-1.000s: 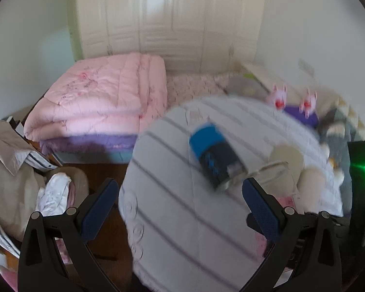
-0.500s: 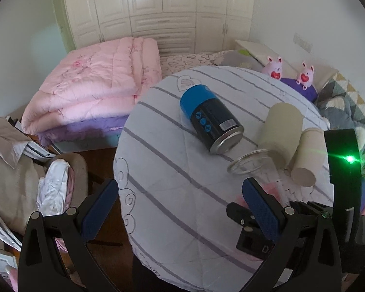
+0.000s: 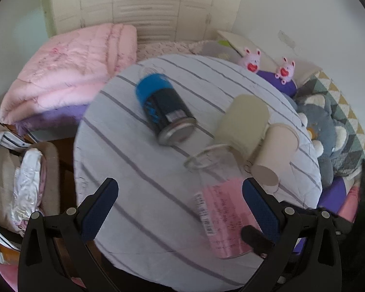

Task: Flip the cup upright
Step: 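Lift the jar with the right gripper and carry it toward the left gripper, then grasp the jar body with the left gripper while the right gripper holds it, then rotate the jar upright with the left gripper and lower it onto the table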

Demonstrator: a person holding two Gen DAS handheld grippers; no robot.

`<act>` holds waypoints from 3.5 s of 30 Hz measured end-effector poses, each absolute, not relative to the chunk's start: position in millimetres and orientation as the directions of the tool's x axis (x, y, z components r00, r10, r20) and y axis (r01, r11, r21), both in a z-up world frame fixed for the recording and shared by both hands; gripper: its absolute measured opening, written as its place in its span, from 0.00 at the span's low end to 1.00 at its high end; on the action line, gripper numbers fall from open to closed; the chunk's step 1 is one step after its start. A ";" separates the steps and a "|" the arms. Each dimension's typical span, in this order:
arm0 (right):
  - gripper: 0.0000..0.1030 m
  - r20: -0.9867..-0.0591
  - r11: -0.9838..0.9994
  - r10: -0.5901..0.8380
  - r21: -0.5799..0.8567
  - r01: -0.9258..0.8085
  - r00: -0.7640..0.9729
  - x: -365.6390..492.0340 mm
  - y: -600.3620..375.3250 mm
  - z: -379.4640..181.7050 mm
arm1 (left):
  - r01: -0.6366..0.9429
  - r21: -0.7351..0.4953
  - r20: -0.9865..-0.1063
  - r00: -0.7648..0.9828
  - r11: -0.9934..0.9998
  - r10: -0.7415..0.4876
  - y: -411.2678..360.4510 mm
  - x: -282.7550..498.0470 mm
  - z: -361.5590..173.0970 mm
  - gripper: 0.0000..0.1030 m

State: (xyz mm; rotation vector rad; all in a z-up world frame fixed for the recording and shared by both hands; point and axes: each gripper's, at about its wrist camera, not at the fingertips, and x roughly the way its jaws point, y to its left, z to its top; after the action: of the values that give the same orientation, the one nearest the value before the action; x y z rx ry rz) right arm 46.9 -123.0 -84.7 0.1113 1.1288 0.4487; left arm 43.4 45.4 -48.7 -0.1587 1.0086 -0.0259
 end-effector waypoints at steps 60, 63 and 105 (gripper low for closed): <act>0.79 -0.832 0.817 0.463 0.267 -0.511 0.305 58.2 -138.0 -95.4 | -0.017 -0.121 -0.802 0.590 0.993 -0.088 7.1 60.9 -71.5 0.70; 0.79 -0.831 0.804 0.472 0.269 -0.531 0.293 55.5 -131.8 -96.3 | -0.012 -0.135 -0.789 0.606 0.991 -0.100 10.1 59.5 -70.3 0.70; 0.79 -0.796 0.792 0.529 0.338 -0.508 0.296 79.9 -111.9 -128.3 | 0.056 -0.076 -0.746 0.659 0.995 -0.094 -1.1 42.3 -61.9 0.71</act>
State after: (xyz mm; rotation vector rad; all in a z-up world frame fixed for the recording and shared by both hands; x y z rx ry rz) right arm 79.9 -111.9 -128.3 0.0220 1.0672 0.6900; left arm 42.3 -1.1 -61.9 -0.0479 0.8475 -0.0853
